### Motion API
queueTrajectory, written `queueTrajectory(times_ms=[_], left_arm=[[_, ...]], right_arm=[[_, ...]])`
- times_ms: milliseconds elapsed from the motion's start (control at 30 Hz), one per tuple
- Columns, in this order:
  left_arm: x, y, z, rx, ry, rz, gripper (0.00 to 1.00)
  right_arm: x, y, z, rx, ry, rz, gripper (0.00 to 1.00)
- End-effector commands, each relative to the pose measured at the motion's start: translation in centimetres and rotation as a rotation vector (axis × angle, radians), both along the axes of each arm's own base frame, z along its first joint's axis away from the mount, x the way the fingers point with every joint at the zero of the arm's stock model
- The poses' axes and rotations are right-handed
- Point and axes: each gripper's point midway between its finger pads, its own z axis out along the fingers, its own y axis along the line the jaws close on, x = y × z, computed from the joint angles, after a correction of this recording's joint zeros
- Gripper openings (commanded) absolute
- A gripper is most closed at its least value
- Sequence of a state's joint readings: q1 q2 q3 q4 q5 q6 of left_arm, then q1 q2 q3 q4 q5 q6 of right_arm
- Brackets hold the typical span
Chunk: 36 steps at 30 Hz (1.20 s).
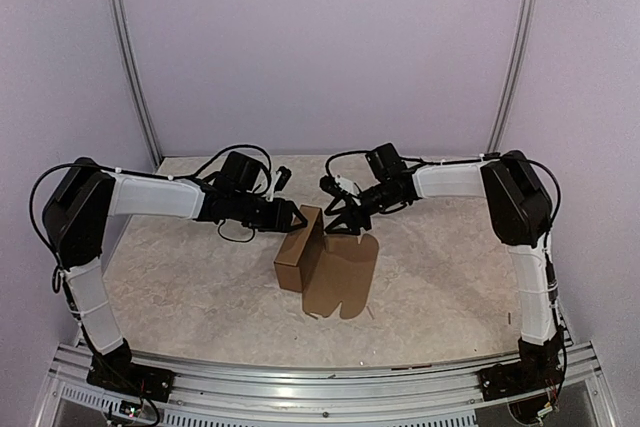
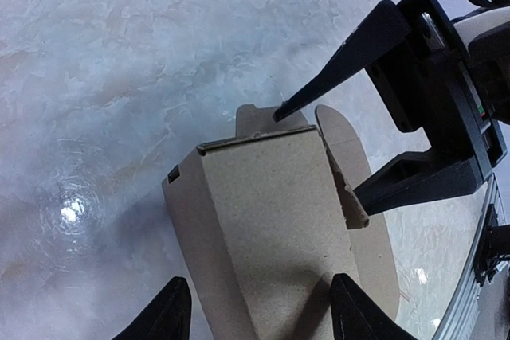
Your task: Fold the paper box
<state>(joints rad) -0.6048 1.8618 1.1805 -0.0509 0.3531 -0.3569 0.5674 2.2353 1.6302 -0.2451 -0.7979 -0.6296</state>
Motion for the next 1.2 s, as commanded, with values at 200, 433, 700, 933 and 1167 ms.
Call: queueTrajectory(times_ms=[200,433,700,933,1167], left_arm=[[-1.0,-0.2,-2.3,-0.076,0.06,-0.103,0.58],[-0.6,0.3,-1.3,-0.149,0.047,-0.129,0.58],[0.0,1.0,-0.7,-0.177,0.03,-0.129,0.59],[0.0,0.7,-0.2,-0.241,0.03,-0.199,0.59],[0.7,1.5,-0.5,-0.259,0.05,-0.189,0.58]], right_arm=[[2.1,3.5,-0.4,0.069,0.068,-0.055,0.58],[1.9,4.5,-1.1,0.098,0.132,-0.026,0.54],[2.4,5.7,-0.9,0.117,0.145,-0.015,0.55],[2.6,8.8,-0.5,0.145,0.174,0.04,0.51],[2.2,10.1,0.0,0.18,0.217,0.085,0.38]])
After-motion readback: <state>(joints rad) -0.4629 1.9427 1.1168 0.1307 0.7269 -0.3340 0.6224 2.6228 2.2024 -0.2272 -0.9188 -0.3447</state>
